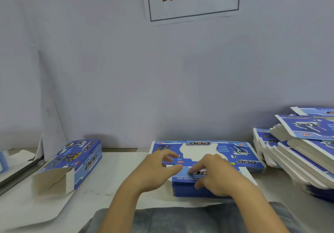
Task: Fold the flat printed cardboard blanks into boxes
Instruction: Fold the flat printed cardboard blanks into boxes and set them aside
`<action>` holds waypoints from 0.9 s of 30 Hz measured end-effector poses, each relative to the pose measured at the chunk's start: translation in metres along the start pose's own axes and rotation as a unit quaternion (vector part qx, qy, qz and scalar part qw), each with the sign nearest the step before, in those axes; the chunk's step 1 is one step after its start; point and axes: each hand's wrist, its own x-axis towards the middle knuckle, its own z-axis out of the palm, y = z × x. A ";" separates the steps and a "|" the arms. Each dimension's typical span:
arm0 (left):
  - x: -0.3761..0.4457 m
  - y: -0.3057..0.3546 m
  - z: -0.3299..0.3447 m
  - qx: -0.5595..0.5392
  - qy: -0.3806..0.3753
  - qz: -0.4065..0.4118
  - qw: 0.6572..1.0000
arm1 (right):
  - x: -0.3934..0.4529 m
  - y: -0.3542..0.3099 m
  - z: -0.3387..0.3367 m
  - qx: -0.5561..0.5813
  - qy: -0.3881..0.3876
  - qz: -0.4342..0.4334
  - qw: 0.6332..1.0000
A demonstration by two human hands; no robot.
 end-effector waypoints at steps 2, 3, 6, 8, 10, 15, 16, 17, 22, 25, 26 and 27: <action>0.001 0.000 0.000 -0.021 0.038 0.012 0.999 | 0.001 0.001 -0.002 0.007 0.010 -0.014 1.000; 0.003 0.000 -0.001 -0.042 0.074 0.021 0.996 | 0.001 0.000 -0.004 0.014 0.016 -0.024 0.999; 0.007 0.003 -0.004 -0.130 0.224 0.061 0.964 | -0.002 -0.002 -0.011 0.054 0.073 -0.052 0.995; 0.007 0.006 -0.008 -0.188 0.310 0.070 0.929 | -0.004 -0.004 -0.018 0.056 0.166 -0.078 0.981; 0.007 0.006 -0.013 -0.240 0.379 0.062 0.892 | -0.004 -0.006 -0.027 0.045 0.293 -0.110 0.949; 0.001 0.014 -0.021 -0.271 0.427 0.095 0.858 | -0.020 -0.023 -0.059 0.160 0.505 -0.234 0.815; -0.002 0.019 -0.021 -0.277 0.414 0.112 0.860 | -0.024 -0.028 -0.063 0.207 0.514 -0.260 0.791; -0.004 0.026 -0.021 -0.297 0.394 0.129 0.860 | -0.028 -0.034 -0.067 0.259 0.513 -0.279 0.769; -0.017 0.041 -0.033 -0.362 0.346 0.199 0.842 | -0.036 -0.050 -0.072 0.431 0.487 -0.259 0.714; -0.020 0.038 -0.041 -0.292 0.350 0.221 0.862 | -0.028 -0.042 -0.068 0.436 0.441 -0.183 0.763; -0.020 0.038 -0.042 -0.273 0.344 0.227 0.869 | -0.027 -0.039 -0.066 0.399 0.451 -0.158 0.783; -0.020 0.038 -0.042 -0.254 0.336 0.229 0.878 | -0.026 -0.036 -0.065 0.328 0.470 -0.137 0.808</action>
